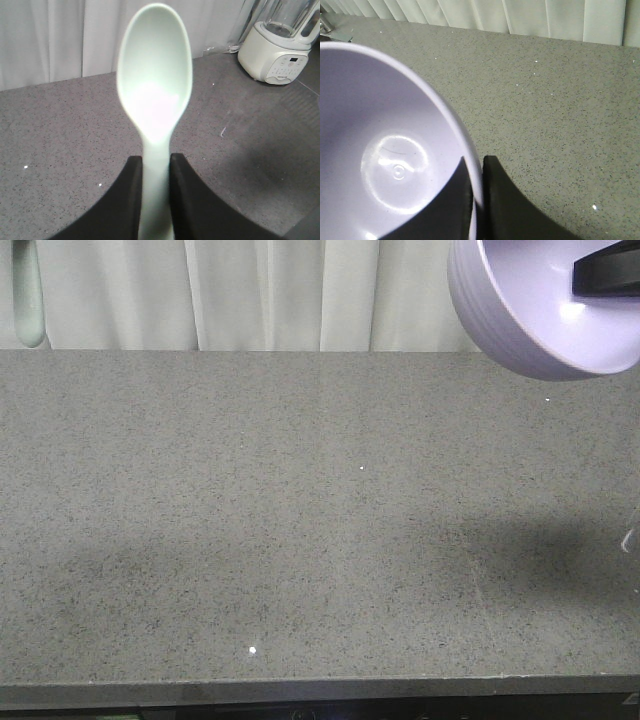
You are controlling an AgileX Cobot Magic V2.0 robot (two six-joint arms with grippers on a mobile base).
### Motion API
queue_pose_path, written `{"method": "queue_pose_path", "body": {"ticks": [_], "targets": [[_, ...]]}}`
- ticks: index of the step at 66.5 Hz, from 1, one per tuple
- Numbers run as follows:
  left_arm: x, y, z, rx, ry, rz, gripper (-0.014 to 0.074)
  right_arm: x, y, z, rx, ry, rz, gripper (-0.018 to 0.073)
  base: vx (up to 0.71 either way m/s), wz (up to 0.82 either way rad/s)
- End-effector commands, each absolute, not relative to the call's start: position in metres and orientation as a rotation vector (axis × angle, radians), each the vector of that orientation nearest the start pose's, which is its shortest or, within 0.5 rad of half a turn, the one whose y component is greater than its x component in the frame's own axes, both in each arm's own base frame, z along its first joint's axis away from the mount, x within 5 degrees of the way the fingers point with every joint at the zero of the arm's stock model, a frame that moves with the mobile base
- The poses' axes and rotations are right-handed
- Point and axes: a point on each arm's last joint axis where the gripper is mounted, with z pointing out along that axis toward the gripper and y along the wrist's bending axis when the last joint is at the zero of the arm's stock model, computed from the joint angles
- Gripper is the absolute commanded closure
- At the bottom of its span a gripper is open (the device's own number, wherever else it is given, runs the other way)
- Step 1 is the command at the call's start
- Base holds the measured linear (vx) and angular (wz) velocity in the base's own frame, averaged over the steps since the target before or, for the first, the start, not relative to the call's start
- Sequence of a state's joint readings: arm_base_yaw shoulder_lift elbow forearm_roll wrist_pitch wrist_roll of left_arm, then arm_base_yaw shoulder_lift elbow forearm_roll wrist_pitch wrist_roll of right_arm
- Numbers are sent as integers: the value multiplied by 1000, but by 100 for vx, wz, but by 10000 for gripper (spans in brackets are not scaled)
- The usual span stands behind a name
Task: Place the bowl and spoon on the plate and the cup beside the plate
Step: 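Lift the lilac bowl upward with the right gripper and hold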
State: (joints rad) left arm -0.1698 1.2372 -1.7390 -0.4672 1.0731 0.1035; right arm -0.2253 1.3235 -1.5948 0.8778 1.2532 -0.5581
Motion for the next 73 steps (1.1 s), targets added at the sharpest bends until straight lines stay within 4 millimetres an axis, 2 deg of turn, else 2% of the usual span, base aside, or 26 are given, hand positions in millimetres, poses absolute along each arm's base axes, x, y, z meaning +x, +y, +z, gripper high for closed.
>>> {"method": "queue_pose_path", "body": {"ticks": [1,73], "targets": [[199,-73,540,289,1895,-634,604,240,15,491,-382,1994,705,566,0,0],[199,-73,540,289,1895,-634,604,240,15,491,-382,1994,705,566,0,0]]}}
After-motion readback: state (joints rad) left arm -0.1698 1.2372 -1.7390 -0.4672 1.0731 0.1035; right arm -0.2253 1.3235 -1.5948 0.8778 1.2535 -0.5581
